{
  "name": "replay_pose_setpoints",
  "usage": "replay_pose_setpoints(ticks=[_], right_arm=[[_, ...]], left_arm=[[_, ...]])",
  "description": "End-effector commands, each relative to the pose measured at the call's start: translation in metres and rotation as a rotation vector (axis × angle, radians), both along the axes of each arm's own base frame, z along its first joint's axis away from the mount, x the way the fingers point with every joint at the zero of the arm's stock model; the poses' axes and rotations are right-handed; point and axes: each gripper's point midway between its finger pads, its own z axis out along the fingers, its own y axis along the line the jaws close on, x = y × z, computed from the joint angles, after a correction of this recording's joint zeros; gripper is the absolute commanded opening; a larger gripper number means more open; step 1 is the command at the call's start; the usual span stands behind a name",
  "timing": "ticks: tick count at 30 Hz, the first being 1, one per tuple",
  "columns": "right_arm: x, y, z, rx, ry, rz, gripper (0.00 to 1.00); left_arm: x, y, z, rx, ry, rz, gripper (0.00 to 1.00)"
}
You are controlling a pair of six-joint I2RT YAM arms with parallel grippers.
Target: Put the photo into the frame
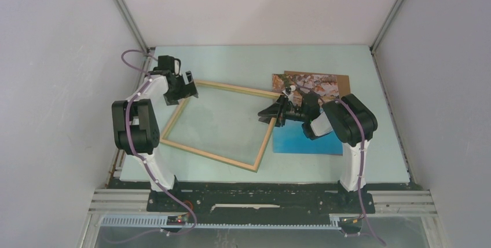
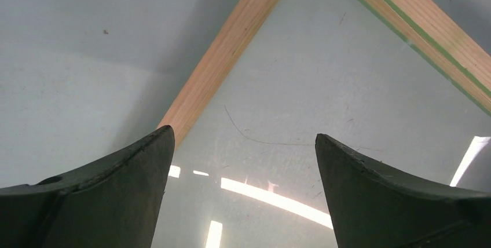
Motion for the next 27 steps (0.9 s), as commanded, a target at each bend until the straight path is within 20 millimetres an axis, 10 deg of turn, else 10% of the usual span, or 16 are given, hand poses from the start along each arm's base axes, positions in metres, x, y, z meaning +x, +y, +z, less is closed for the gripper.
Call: replay_pose_setpoints(ticks=[1,27], right_arm=[[-0.001,0.003,0.032,0.049,-0.103,0.03,0.48],[-0.007,0.007,0.067,0.126,-0.138,0.048,0.48]], left_arm=[[0.007,0.008,0.012,-0.004,-0.044,0.009,0.98],[0.009,0.022,0.039,-0.093,-0.12,0.037,0.98]])
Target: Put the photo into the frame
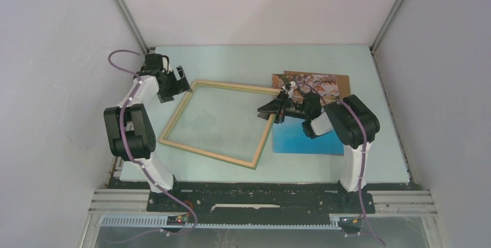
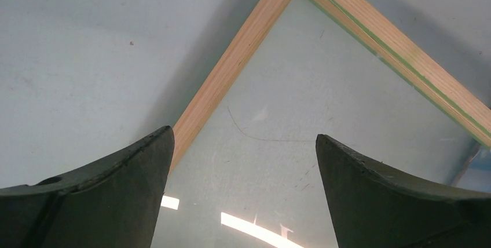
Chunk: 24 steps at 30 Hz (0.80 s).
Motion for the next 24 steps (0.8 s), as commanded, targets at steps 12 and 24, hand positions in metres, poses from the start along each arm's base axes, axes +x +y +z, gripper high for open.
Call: replay_pose_setpoints(ticks=[12,24], right_arm=[[-0.004,0.003,0.033,0.053,-0.106,0.03,0.47],[-0.004,0.003,0.033,0.06,-0.104,0.03,0.46]], left_arm=[[0.005,-0.004,-0.024,-0.081,0.058,0.002,1.0],[0.001,-0.015,-0.035,-0.08,0.099,-0.025,1.0]])
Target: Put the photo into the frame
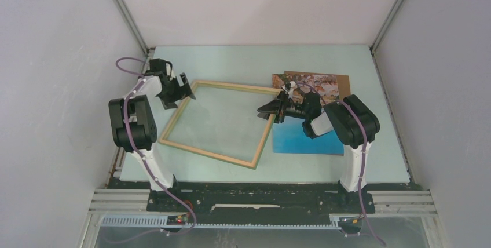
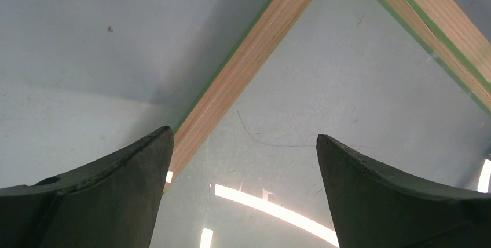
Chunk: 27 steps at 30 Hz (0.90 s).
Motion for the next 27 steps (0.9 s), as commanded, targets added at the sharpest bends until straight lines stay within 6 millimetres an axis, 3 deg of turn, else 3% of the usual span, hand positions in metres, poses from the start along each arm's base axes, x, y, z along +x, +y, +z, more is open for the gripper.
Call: replay_pose_setpoints(ticks=[1,17,27], right_arm=[[-0.004,0.003,0.033,0.057,-0.105,0.029,0.46],[-0.004,0.003,0.032,0.056,-0.099,0.032,0.44],[-0.004,0.004,0.029,0.054,-0.094,0.034,0.45]], left_arm=[[0.007,-0.012,0.008,-0.024,-0.016,-0.027,1.0],[-0.008,-0.059,0.028,-0.048,-0.042,-0.163,1.0],[-0.017,-0.073,0.04,-0.121,-0.066,-0.189,0.99]])
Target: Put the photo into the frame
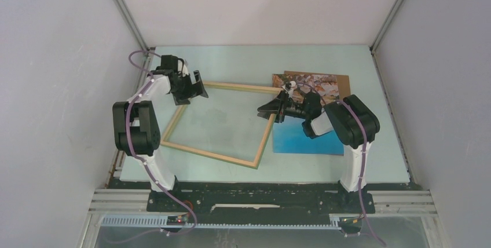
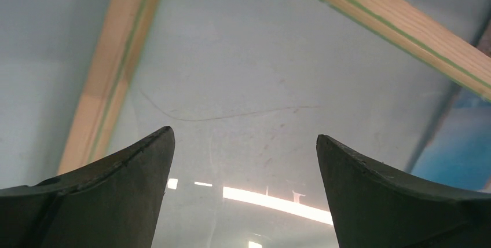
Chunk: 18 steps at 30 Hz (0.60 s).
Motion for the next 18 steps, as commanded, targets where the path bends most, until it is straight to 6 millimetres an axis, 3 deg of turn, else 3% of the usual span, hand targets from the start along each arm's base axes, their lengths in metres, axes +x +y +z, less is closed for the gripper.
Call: replay_pose_setpoints(ticks=[1,6,9,13,18], right_arm=[[-0.005,0.004,0.027,0.044,-0.099,0.036,0.45],[-0.006,0.004,0.025,0.039,-0.097,0.042,0.47],[-0.005,0.003,0.022,0.036,-0.092,0.04,0.48],[-0.004,0.003,0.018,0.027,-0.088,0.039,0.5],[-0.003,0.003,0.017,0.025,-0.087,0.038,0.51]], left_arm=[[-0.011,-0.014,0.018,-0.064,-0.026,-0.027,0.99],[-0.003,0.001,0.031,0.001,-0.076,-0.002,1.0],[0.005,0.02,0.034,0.03,-0.092,0.059,1.0],[0.01,0.058,0.021,0.087,-0.074,0.159,1.0],[0.012,0.068,0.003,0.092,-0.024,0.171,1.0]])
